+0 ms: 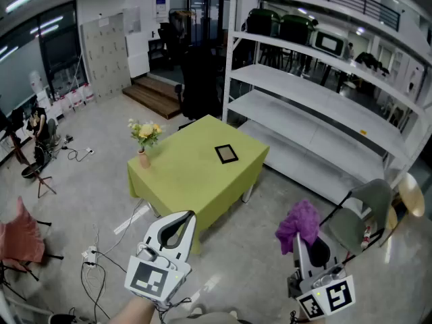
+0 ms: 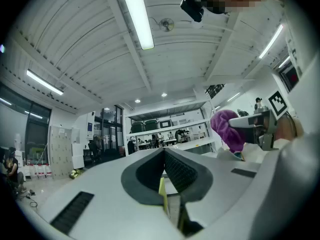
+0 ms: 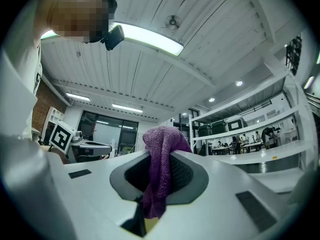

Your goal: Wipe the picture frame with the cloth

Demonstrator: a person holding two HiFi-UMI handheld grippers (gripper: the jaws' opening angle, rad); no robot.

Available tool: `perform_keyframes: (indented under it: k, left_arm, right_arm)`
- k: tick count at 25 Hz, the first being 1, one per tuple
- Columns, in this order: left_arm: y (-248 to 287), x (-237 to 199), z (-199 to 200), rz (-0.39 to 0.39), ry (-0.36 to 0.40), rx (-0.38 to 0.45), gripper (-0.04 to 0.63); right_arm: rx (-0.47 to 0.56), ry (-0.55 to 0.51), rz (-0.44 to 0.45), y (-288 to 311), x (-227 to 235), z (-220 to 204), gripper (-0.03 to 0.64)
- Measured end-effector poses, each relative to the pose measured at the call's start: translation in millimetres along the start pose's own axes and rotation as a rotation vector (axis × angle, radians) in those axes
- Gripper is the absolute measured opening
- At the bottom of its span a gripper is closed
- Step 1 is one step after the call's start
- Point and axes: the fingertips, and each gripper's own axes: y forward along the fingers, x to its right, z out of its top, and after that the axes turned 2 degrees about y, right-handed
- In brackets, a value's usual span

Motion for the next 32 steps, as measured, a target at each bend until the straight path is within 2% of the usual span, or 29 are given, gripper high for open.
perform_keyframes:
  k: [4, 9, 13, 17, 23, 32]
  left_arm:
    - [5, -3, 3, 0.031, 0.019, -0.027, 0.006]
    - [12, 11, 3, -0.005, 0.006, -0.005, 0.006]
    - [20, 18, -4, 0.031, 0.007, -0.042, 0.006]
    - [34, 37, -9, 0.025, -0.007, -0.044, 0.006]
    - [52, 61, -8, 0.061, 0.017, -0.068, 0.006]
    - [66, 80, -14, 0.108, 0.002, -0.030, 0.006]
  right_arm:
    - [0.014, 0.035, -0.002, -2, 10, 1, 0.055]
    - [0.007, 0.038, 0.004, -2, 20, -1, 0.057]
    - [-0.001, 0.039, 0.016, -7, 35, -6, 0.057]
    - [-0.022, 0.044, 0.012, -13, 57, -14, 0.057]
    - [-0.033, 0.065, 0.037, -24, 87, -20, 0.057]
    - [-0.040, 0.074, 0.104, -22, 112, -39, 0.057]
